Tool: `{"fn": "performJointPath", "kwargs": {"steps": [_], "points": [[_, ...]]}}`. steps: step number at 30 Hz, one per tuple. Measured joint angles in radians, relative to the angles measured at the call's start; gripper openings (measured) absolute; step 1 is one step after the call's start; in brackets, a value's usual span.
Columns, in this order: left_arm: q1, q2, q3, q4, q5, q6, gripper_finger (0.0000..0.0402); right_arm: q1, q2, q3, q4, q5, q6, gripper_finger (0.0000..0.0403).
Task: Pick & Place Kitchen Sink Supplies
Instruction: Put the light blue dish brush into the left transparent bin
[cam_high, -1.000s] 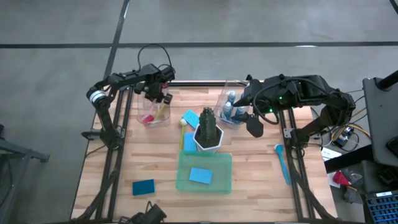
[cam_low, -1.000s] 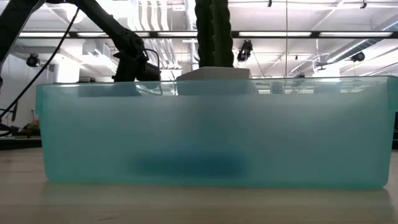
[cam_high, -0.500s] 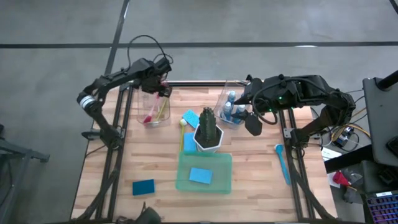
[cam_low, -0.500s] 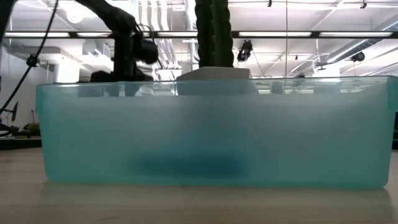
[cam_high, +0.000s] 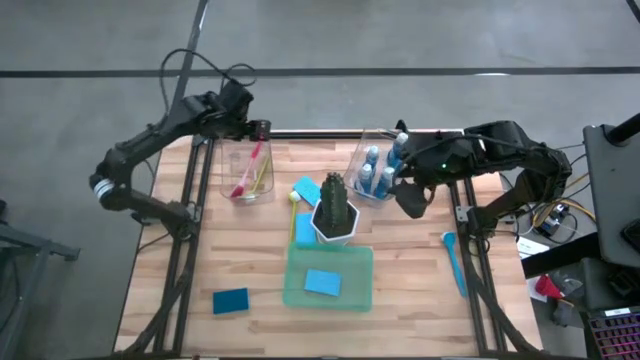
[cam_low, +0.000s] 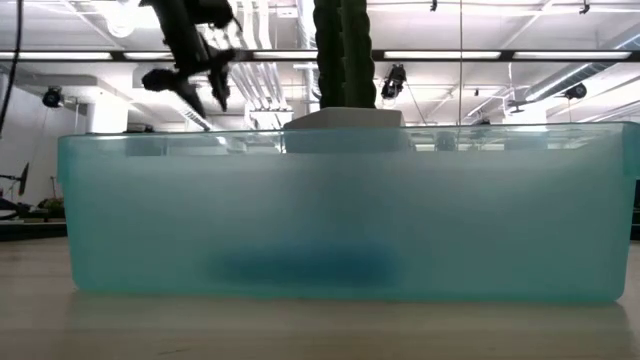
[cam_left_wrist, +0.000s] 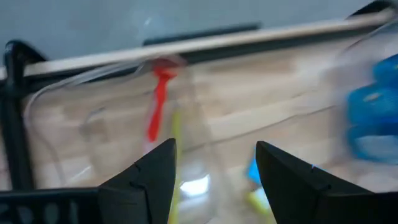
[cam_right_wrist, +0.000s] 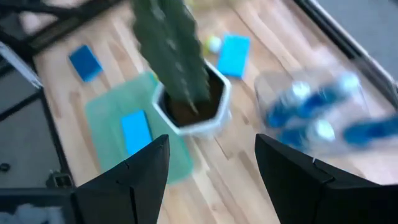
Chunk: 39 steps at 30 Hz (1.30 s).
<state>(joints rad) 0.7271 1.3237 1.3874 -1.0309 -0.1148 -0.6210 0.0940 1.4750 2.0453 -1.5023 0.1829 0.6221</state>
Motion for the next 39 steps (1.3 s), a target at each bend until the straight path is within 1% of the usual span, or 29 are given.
{"fn": "performJointPath", "kwargs": {"steps": [5,10,15,18,20,27,34,39], "points": [[-0.055,-0.091,0.0,0.094,0.006,-0.099,0.0211,0.0,0.0,-0.022,-0.068,0.0,0.072,0.0231],[-0.134,-0.161,0.0,0.214,0.019,-0.17,0.0211,0.0,0.0,-0.095,-0.069,-0.004,0.08,0.0231],[-0.231,-0.205,0.0,0.331,0.021,-0.212,0.0211,0.018,-0.007,-0.231,-0.069,-0.049,0.157,0.0231],[-0.273,-0.226,0.0,0.382,0.03,-0.218,0.0211,0.053,-0.022,-0.33,-0.069,-0.073,0.2,0.0231],[-0.293,-0.239,0.0,0.401,0.037,-0.223,0.0211,0.081,-0.032,-0.392,-0.07,-0.112,0.243,0.0231],[-0.323,-0.271,0.0,0.453,0.072,-0.205,0.0211,0.186,-0.038,-0.59,-0.059,-0.181,0.481,0.0231],[-0.324,-0.281,0.0,0.479,0.204,-0.161,0.0211,0.233,-0.037,-0.793,0.01,-0.185,0.822,0.0231],[-0.324,-0.279,0.0,0.537,0.294,-0.132,0.0211,0.261,-0.035,-0.925,0.029,-0.215,0.97,0.0231]]}}
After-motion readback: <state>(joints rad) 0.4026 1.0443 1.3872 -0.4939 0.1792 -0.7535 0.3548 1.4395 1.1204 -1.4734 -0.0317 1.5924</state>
